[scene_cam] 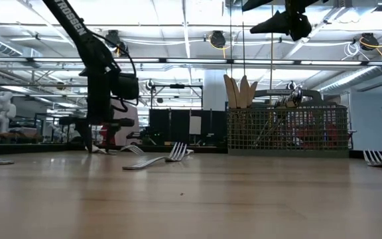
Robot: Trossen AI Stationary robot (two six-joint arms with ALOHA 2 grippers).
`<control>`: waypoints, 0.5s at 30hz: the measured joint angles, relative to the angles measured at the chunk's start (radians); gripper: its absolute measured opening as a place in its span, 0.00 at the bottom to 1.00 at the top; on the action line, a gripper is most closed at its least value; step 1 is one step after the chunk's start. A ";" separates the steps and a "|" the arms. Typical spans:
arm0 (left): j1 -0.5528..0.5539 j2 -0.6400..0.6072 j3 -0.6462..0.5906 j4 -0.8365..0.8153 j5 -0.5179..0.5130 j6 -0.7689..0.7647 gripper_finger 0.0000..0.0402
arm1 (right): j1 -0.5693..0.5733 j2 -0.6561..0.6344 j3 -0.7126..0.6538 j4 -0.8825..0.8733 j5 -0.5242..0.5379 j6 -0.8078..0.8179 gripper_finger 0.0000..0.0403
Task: Sort silverware
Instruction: Put the silver spoon into the silverware basket
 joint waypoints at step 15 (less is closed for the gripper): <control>-0.001 0.031 0.002 0.002 -0.016 -0.001 0.47 | 0.000 0.000 0.000 -0.017 -0.001 -0.009 0.67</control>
